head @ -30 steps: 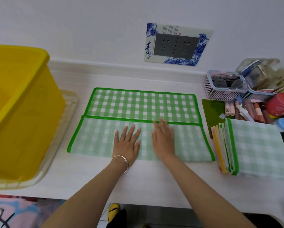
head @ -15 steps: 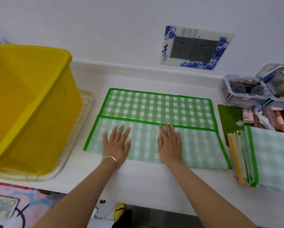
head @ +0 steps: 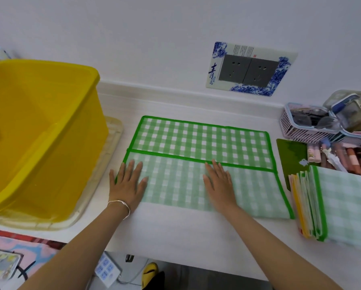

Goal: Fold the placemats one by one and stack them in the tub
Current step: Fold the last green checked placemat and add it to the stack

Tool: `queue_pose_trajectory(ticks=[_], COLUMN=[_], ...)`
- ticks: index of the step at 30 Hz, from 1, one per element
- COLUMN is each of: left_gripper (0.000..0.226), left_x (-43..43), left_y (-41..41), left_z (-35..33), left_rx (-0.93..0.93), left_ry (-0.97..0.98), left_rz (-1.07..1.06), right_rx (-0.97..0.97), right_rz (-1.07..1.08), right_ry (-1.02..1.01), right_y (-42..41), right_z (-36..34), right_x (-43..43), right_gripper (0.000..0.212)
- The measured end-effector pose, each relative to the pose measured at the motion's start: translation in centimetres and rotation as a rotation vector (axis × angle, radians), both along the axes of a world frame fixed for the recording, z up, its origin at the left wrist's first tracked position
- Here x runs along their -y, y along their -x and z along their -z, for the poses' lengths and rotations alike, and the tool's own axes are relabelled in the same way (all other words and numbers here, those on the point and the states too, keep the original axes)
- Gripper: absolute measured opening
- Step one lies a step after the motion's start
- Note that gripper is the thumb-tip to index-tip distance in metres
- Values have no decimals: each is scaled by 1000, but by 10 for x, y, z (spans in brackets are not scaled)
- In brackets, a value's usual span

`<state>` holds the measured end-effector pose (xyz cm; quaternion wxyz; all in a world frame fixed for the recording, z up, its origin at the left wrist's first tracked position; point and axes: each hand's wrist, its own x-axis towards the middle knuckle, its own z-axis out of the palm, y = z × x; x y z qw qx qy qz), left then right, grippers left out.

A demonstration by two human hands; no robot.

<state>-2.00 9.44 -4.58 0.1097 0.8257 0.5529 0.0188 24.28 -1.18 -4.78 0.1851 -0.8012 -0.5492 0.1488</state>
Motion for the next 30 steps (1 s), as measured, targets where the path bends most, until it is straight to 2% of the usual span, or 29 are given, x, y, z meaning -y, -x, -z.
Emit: queue_pose_trajectory(ticks=[4, 8, 11, 16, 21, 25, 30], left_gripper=[81, 75, 73, 79, 82, 83, 93], left_x=[15, 32, 44, 52, 53, 52, 52], left_y=[-20, -44, -56, -62, -58, -59, -61], left_z=[-10, -12, -11, -7, 1, 1, -2], left_rx=[45, 108, 82, -19, -32, -56, -62], left_ry=[-44, -42, -47, 20, 60, 76, 83], left_rz=[162, 425, 536, 516, 481, 465, 470], right_rx=[-57, 69, 153, 171, 278, 411, 409], right_rz=[-135, -290, -390, -437, -527, -563, -623], right_ry=[-91, -35, 24, 140, 239, 160, 148], right_y=[-20, -35, -42, -53, -63, -70, -71], right_z=[-12, -24, -24, -16, -18, -19, -20], right_x=[26, 56, 74, 89, 90, 92, 94], right_gripper=[56, 65, 66, 67, 68, 46, 56])
